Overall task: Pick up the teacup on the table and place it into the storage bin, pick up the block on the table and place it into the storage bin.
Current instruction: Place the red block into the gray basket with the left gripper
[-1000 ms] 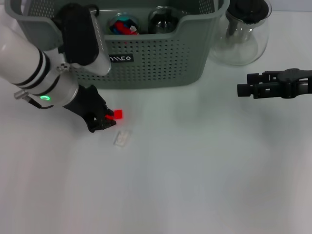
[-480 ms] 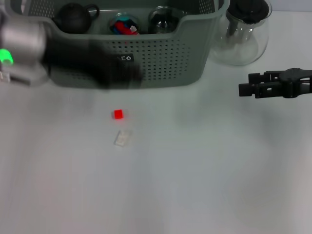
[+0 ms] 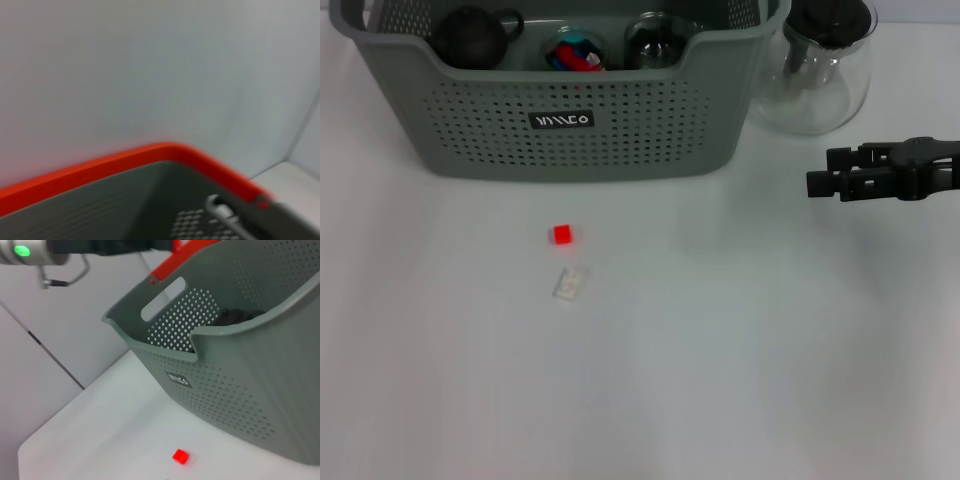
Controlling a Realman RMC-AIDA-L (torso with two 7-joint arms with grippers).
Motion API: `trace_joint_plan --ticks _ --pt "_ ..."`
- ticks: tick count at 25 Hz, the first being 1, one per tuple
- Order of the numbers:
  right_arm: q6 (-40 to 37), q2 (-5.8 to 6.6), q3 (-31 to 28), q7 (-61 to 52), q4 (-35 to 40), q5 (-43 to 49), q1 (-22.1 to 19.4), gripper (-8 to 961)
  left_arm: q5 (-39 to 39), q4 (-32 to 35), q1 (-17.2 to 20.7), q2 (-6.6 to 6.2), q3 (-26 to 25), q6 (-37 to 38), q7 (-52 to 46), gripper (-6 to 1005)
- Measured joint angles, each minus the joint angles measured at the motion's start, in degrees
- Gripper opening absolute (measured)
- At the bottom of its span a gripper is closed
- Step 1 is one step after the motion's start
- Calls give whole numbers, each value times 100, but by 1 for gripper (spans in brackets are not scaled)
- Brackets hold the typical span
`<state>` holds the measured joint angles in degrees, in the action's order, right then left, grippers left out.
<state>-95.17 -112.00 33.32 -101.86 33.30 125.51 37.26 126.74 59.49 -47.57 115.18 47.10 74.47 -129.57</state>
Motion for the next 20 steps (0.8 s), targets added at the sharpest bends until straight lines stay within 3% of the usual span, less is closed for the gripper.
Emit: trace_joint_plan --ticks 1,2,3,5,11,17,19,20 --pt "0 9 1 12 1 0 4 941 118 -501 -198 -128 19 -282 -2 193" --pt "1 13 3 22 2 0 7 941 118 -501 -198 -128 19 -282 -2 193" --pt "2 20 5 35 1 0 9 941 254 -962 -356 -227 27 -603 6 193" --pt "9 33 7 46 2 0 14 941 469 -1374 -496 -265 33 -921 12 193" --pt "3 63 8 36 2 0 24 942 780 -1415 -555 -132 272 -1009 -10 194" --pt "-3 65 8 43 2 0 27 941 799 -1366 -532 -79 330 -1051 -9 195" --pt "-13 65 8 43 2 0 27 942 805 -1358 -527 -75 335 -1058 -13 379" --pt "-19 65 8 43 2 0 27 942 807 -1356 -527 -75 335 -1060 -13 401"
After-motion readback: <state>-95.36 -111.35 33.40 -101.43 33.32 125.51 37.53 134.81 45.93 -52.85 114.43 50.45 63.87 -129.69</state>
